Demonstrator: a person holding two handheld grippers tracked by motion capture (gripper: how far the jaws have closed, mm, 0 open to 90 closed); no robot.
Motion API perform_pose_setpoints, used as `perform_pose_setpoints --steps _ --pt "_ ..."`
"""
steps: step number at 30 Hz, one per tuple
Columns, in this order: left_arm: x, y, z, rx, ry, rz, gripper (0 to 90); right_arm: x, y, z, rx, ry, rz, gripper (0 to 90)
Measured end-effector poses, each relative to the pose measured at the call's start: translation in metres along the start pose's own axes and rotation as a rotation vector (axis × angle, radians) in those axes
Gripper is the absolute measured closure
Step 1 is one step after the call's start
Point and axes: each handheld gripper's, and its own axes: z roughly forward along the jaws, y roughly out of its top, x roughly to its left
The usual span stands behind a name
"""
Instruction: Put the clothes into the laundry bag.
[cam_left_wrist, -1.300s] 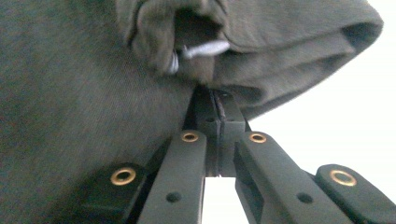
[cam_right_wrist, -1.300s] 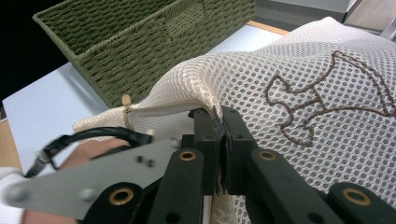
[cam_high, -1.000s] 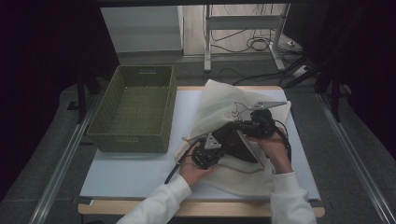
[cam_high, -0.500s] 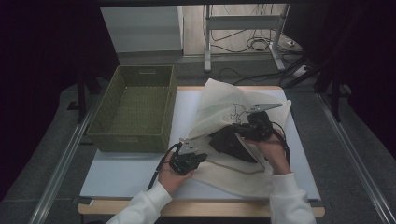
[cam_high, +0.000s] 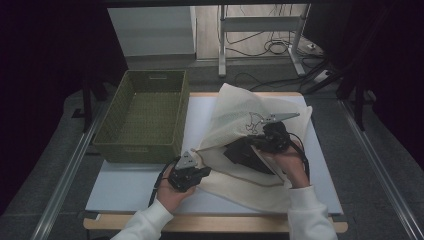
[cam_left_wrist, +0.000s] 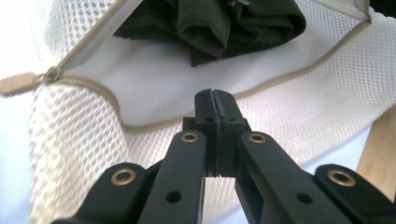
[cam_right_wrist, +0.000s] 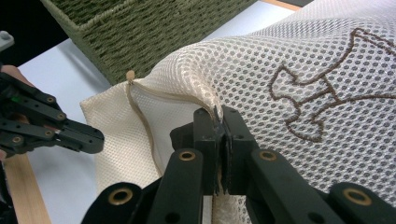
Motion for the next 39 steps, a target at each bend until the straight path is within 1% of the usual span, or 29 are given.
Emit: perform_pose_setpoints --steps 4,7,12,15,20,25,35,39 --pt "-0.001 -0.006 -0.009 0.000 0.012 0.008 90.0 0.005 -0.003 0.002 0.015 -0.005 -0.005 86.0" --pt "-0.001 -0.010 -0.016 -0.001 0.010 0.005 90.0 0.009 -0.006 0.002 0.027 -0.011 -0.009 85.9" --pt "0.004 -0.015 -0.028 -0.008 0.024 -0.005 90.0 0.014 -0.011 -0.001 0.041 -0.027 -0.022 85.9" --pt "0.008 -0.016 -0.033 -0.013 0.037 -0.012 90.0 0.017 -0.014 0.000 0.052 -0.032 -0.027 85.8" --pt "0.014 -0.016 -0.030 -0.003 0.039 -0.028 90.0 0.018 -0.018 0.004 0.070 -0.027 -0.035 85.8" --pt "0.014 -0.016 -0.029 0.004 0.040 -0.018 90.0 0.020 -0.022 0.007 0.093 -0.025 -0.042 85.8" --pt "0.016 -0.016 -0.027 0.014 0.041 -0.020 89.9 0.021 -0.026 0.012 0.116 -0.016 -0.051 85.7" --pt "0.016 -0.016 -0.026 0.016 0.041 -0.020 89.9 0.020 -0.028 0.015 0.135 -0.007 -0.050 85.6"
